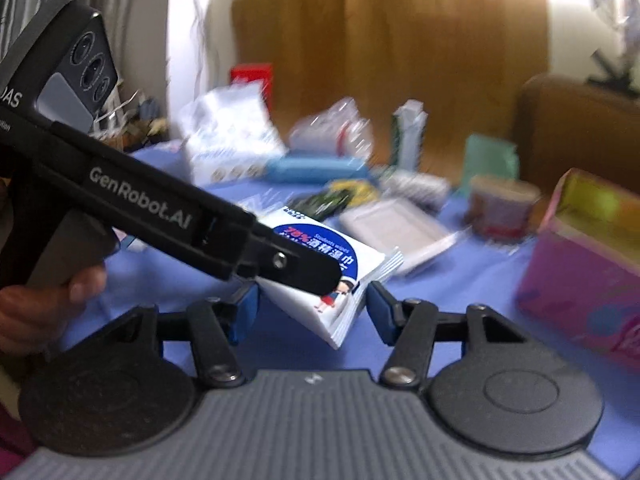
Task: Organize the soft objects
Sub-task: 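Carry the wipes pack with the left tool into the tin and release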
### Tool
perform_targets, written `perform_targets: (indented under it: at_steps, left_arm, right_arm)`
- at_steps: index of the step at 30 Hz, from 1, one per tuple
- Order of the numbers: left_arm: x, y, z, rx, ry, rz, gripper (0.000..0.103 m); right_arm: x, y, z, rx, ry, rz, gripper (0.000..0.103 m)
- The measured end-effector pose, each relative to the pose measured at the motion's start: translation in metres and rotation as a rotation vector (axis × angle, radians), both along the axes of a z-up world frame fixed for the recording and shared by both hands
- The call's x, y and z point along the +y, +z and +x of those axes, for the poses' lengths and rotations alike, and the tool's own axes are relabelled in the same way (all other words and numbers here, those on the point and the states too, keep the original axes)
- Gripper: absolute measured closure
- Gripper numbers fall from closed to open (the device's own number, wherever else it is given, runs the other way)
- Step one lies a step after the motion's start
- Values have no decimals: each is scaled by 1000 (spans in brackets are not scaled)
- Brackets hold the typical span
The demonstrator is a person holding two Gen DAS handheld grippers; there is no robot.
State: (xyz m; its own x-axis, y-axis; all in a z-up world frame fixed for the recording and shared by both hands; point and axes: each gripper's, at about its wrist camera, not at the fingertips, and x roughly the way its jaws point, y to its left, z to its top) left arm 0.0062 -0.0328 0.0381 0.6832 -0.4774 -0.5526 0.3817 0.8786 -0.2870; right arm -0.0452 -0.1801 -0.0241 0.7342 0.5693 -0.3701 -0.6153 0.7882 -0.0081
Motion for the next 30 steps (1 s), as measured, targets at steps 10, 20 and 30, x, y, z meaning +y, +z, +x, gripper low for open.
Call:
perform_targets:
  at_steps: [10,20,30]
  left_arm:
    - [-102,38,49,-125,-209,56,22]
    - [-174,22,92,-125,-198,150,20]
    - [-117,24,56,-159,-146,111,18]
  right_arm:
    - [-67,30,13,-142,-269,68,43]
    - [-132,20,59,-132,-625,-8,37]
    - [-152,23,44,-87,-672,158,37]
